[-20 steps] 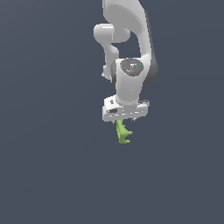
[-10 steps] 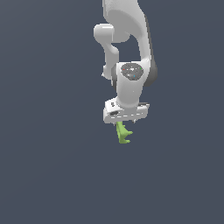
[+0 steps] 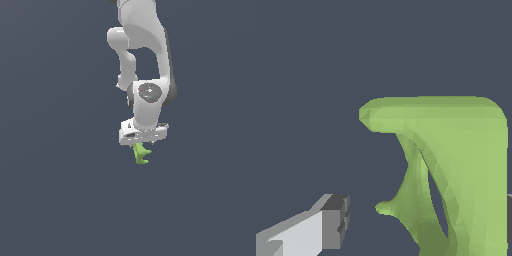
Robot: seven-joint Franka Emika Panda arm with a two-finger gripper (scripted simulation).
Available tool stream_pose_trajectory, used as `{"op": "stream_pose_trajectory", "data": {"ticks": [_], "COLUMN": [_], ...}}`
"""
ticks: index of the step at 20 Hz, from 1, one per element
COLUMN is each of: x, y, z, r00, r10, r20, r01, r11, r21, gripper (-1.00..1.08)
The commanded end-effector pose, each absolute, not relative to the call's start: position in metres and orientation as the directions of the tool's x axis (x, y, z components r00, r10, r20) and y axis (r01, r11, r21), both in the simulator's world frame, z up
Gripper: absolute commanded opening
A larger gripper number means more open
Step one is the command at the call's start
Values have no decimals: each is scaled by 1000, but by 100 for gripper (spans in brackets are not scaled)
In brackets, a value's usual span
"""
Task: Pick up the object and move it to a goal position.
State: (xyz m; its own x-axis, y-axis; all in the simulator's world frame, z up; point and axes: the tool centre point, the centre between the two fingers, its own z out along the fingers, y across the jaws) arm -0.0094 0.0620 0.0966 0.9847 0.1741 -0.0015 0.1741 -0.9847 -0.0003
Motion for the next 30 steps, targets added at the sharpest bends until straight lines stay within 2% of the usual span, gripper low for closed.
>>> {"op": "stream_pose_trajectory", "data": {"ticks": [1,16,23,30], "x": [-9,-1,34,79], "y": [62,66,82,113], "z": [96,102,133,193], "r00": [985,981,956,878], "r10": [174,190,260,360], "r20": [0,25,136,316], "r01": [174,190,264,384], "r11": [-985,-982,-964,-923], "r21": [0,-3,-15,-14], "gripper": [-100,-100,-100,-100]}}
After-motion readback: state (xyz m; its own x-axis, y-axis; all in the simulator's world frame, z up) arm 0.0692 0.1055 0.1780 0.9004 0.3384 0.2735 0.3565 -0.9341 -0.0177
